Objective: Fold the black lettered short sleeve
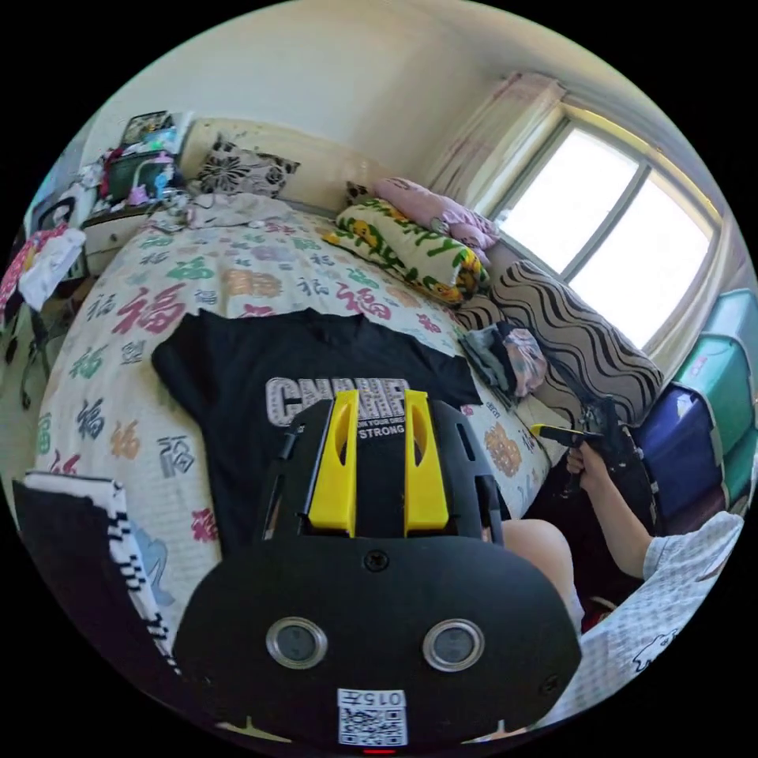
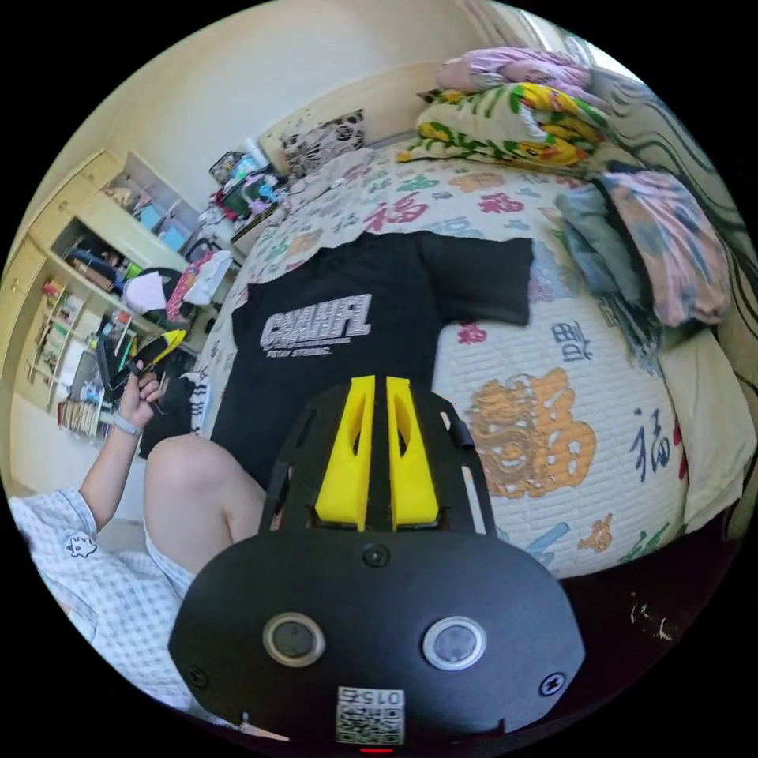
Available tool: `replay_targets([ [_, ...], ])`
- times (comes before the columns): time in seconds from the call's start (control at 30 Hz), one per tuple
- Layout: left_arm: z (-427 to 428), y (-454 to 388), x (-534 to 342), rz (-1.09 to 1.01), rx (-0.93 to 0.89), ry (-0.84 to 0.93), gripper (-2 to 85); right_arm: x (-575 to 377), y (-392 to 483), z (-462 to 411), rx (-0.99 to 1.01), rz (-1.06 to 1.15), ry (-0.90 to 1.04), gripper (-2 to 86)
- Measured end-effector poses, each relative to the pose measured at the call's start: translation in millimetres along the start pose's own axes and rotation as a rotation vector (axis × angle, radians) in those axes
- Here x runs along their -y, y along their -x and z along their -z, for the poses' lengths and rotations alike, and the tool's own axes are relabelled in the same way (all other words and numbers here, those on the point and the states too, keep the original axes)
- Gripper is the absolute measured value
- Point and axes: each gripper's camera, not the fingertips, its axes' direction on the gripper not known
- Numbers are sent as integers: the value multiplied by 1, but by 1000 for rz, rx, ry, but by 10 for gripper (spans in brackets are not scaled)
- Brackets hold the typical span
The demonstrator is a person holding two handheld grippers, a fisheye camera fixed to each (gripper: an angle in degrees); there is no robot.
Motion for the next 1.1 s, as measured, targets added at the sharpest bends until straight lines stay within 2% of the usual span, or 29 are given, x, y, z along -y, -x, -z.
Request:
replay_targets([
  [0.13,127,38,12,96,36,-126,94,10,71,-55,33,143,53,20],
  [0.23,181,53,34,115,69,-176,94,9,111,-91,-4,223,67,14],
  [0.33,200,76,62,122,126,-158,92,5,133,-135,2,252,90,10],
  [0.6,171,182,123,257,233,-52,109,29,184,-292,40,286,216,10],
  [0.77,126,254,159,391,170,-19,116,80,240,-398,109,353,267,24],
  [0.93,84,320,197,526,121,-98,131,139,299,-507,110,398,297,42],
  [1.0,68,324,213,504,56,-83,120,151,314,-539,91,413,296,43],
  [1.07,56,300,230,399,-41,-62,99,163,323,-569,50,415,288,44],
  [1.1,52,269,239,281,-60,-45,98,170,327,-588,27,407,286,45],
])
